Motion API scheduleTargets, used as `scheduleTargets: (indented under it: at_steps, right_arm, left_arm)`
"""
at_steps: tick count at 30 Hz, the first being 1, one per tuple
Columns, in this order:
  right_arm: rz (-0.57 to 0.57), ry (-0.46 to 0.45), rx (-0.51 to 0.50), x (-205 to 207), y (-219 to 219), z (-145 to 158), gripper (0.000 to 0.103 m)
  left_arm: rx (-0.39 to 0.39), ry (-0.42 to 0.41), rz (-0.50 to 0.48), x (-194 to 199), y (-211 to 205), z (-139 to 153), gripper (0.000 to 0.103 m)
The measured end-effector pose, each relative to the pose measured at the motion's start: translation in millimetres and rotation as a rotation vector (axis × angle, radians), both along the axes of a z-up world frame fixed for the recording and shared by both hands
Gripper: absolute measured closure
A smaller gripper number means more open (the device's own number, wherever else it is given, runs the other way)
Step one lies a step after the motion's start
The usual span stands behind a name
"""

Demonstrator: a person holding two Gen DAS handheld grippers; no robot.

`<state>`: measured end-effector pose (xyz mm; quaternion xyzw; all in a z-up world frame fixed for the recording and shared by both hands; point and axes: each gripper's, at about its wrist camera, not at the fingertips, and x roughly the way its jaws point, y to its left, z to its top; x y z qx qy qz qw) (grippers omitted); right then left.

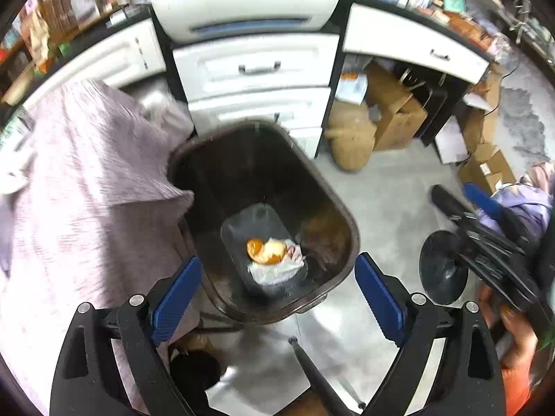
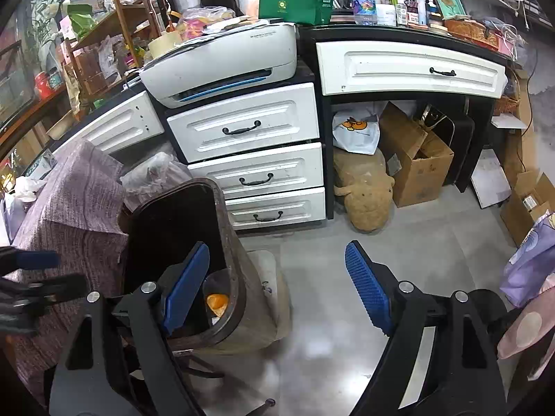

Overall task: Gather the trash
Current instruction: 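Carry both items over the black bin and open both tools to drop them, then return to the table and grasp the white face mask with the right tool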

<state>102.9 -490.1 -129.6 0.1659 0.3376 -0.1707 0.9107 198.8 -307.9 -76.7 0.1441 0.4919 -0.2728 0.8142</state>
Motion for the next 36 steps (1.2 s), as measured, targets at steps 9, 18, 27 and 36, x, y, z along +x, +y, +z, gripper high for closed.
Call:
scheduleTargets:
  at_steps: [9,18,27,36]
  right_arm:
    - [0.067,-0.057,-0.007,2.7,30.4,22.6,0.019]
    - [0.226,-0.134,-0.024,12.4,91.8,54.9,0.018]
    - [0.472,-0.205,-0.019,32.8,179.2,90.0,0.018]
    - [0.713,-0.240,0.013,54.4,267.7,118.3,0.017]
  left_arm:
    - [-0.128,-0.168,0.031,-39.8,46.4,58.8,0.008]
    - [-0.161,-0.286,0.176,-59.4,120.7,80.0,0.007]
    - [-0.150,-0.355,0.385,-73.8,225.2,80.9,0.007]
    - [-0.098,-0.358,0.597,-81.1,324.9,71.5,0.007]
